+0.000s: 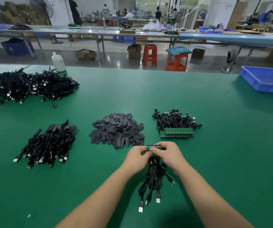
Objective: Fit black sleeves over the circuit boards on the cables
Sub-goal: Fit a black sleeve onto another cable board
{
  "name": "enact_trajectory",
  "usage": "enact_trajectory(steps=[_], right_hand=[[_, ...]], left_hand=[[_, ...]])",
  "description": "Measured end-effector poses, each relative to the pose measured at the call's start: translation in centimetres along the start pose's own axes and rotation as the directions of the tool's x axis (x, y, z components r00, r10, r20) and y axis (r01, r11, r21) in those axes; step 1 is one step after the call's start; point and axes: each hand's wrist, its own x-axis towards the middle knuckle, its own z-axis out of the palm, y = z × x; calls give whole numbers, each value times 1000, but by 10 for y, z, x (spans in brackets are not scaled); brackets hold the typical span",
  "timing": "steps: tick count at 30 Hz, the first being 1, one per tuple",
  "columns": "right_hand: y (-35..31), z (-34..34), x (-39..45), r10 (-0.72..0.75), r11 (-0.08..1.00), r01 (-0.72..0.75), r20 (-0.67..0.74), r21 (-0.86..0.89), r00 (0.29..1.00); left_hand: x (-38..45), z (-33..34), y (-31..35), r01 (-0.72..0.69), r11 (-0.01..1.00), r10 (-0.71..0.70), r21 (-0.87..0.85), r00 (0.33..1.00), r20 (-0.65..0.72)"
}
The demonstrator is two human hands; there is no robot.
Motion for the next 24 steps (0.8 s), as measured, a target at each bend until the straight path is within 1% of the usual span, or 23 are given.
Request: enact_trajectory(steps=[6,10,14,17,19,21,24], right_hand=[[0,4,3,-6,997,4,-17,-81,1000],[2,11,5,-15,988,4,-76,-153,997],[3,16,3,-27,976,-5,-144,-216,989],[5,20,1,-35,965,-16,-188,-262,982],[9,20,1,-64,968,13,-193,-251,979],[14,18,2,-80,979,45,-170,-200,982],[21,9,3,-39,997,30,-154,-65,987]], left_hand=[[2,1,-3,25,1000,-25,-13,999,-30],[3,5,-5,32,999,-33,-8,997,-72],[5,11,-5,60,996,-51,61,989,-139],[5,16,-2,73,977,-31,200,978,-205],[5,18,-1,73,971,-19,225,972,-233],[6,18,-2,65,986,-29,153,973,-228],[9,12,-7,77,993,-94,-90,974,-205]])
